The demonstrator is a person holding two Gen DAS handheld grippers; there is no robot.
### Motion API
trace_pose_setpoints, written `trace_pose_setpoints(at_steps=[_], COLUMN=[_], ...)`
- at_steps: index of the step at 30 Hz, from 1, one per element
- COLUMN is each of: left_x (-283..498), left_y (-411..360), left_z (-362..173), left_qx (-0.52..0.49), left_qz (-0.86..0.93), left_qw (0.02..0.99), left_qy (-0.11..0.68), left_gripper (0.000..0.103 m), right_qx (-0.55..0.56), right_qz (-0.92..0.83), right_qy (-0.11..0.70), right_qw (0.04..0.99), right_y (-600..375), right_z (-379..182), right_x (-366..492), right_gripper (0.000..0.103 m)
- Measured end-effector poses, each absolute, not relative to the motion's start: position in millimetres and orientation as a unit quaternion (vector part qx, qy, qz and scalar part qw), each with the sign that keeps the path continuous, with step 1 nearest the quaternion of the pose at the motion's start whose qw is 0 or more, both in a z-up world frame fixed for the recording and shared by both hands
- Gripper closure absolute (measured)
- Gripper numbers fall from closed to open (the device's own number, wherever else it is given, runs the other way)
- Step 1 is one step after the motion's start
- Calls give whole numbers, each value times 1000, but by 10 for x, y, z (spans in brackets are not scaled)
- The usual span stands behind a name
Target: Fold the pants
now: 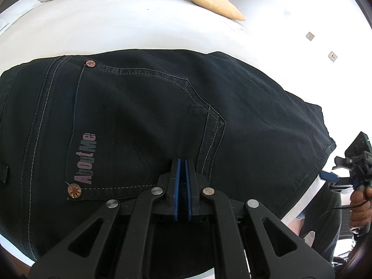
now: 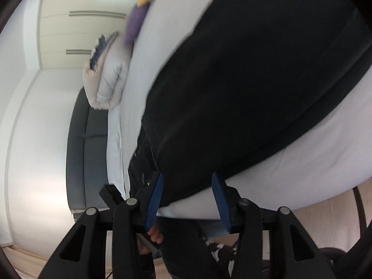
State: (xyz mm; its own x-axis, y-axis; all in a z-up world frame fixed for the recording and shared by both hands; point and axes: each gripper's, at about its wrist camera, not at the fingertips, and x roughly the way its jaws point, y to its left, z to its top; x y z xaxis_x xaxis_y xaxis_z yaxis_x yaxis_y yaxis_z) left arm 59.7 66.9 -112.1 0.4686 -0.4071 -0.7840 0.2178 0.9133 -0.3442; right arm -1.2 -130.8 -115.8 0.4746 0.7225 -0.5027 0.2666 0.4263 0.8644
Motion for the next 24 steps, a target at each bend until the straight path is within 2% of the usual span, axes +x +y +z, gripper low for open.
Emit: trace_pose_setpoints(at_steps=[12, 13, 15, 18, 24], left_x=[595, 592, 588, 583, 518], left_y=[710, 716, 708, 652, 596], left_z=[-1134, -1131, -1125, -1116, -1075], left_qx=[-100, -99, -97, -88, -63], left_qz=[-183, -183, -182, -184, -180], left_qw=[852, 852, 852, 852, 855], left_qy=[481, 481, 481, 483, 483], left_gripper=[99, 99, 99, 99, 99], right_qx=[542, 539, 526, 523, 492], right_qz=[172, 172, 166, 158, 160], right_qy=[485, 486, 493, 496, 489], right_qw=[664, 666, 673, 675, 702], right_y=[-1218, -1198, -1183, -1193, -1176], right_z=[-1379, -1391, -1413, -1492, -1445], right_x=[202, 239, 262, 235, 123], right_gripper=[57, 61, 94, 100, 101])
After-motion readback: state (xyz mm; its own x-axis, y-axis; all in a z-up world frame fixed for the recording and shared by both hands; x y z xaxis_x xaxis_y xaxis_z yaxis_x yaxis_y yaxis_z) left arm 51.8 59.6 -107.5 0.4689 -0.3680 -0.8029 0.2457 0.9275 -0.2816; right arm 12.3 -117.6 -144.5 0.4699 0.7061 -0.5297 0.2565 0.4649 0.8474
